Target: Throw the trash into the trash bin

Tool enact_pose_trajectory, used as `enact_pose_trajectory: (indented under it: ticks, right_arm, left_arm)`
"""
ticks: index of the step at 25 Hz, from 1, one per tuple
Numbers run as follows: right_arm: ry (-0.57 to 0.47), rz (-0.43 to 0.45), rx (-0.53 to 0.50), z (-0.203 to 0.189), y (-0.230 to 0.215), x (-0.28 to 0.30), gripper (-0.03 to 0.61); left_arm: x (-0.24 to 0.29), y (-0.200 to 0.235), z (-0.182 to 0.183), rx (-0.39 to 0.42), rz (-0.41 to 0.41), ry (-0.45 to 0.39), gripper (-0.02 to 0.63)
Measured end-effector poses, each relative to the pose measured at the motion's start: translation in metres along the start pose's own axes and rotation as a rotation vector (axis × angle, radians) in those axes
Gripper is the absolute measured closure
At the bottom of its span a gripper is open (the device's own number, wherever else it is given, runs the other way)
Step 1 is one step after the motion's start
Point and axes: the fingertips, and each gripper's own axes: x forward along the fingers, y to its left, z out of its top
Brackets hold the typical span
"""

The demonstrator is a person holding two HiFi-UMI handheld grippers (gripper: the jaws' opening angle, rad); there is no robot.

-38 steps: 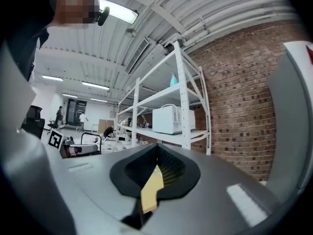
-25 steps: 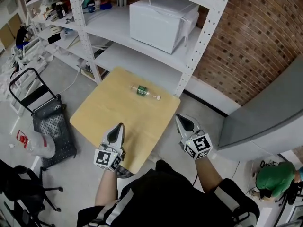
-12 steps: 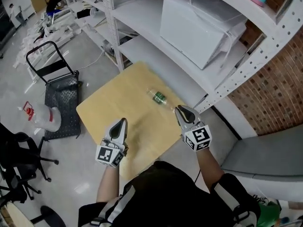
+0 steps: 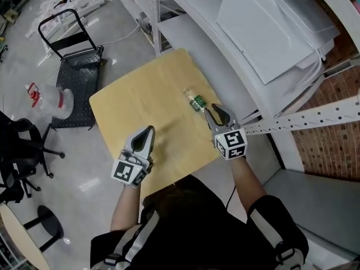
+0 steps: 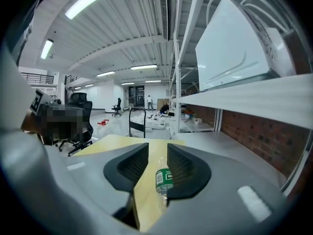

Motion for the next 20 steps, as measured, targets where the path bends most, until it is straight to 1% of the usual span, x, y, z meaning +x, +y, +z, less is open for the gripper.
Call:
enact_pose_trajectory:
  ticks: [5, 6, 8, 9, 13, 17, 20]
  right_arm:
    - [0.113, 0.049, -0.019, -0.035, -0.005, 0.035, 0.415]
    - [0.141, 0.057, -0.019, -0.043, -0.006, 0.042, 0.393]
    - [0.2, 0.07, -0.014, -0.06, -0.006, 0.057, 0.329]
    - [0.23, 0.074, -0.013, -0.067, -0.005, 0.064, 0.31]
    - [0.36, 0.066, -0.026, -0.092, -0.005, 0.083, 0.28]
    - [0.492, 0.044, -0.027, -0.121, -0.012, 0.1, 0.212]
    - [0.585, 0.049, -0.03, -0.141, -0.011, 0.103, 0.193]
  left_arm:
    - [-0.002, 0.001, -0.015, -0.011, 0.038, 0.028, 0.614]
    - [-0.002, 0.001, -0.016, -0.012, 0.048, 0.028, 0.614]
    - [-0.005, 0.004, -0.019, -0.012, 0.065, 0.034, 0.614]
    - [-0.006, 0.005, -0.02, -0.011, 0.072, 0.039, 0.614]
    - [-0.01, 0.006, -0.023, -0.016, 0.079, 0.047, 0.614]
    - [-0.01, 0.01, -0.03, -0.04, 0.093, 0.059, 0.614]
    - [-0.014, 0.01, -0.034, -0.069, 0.097, 0.062, 0.614]
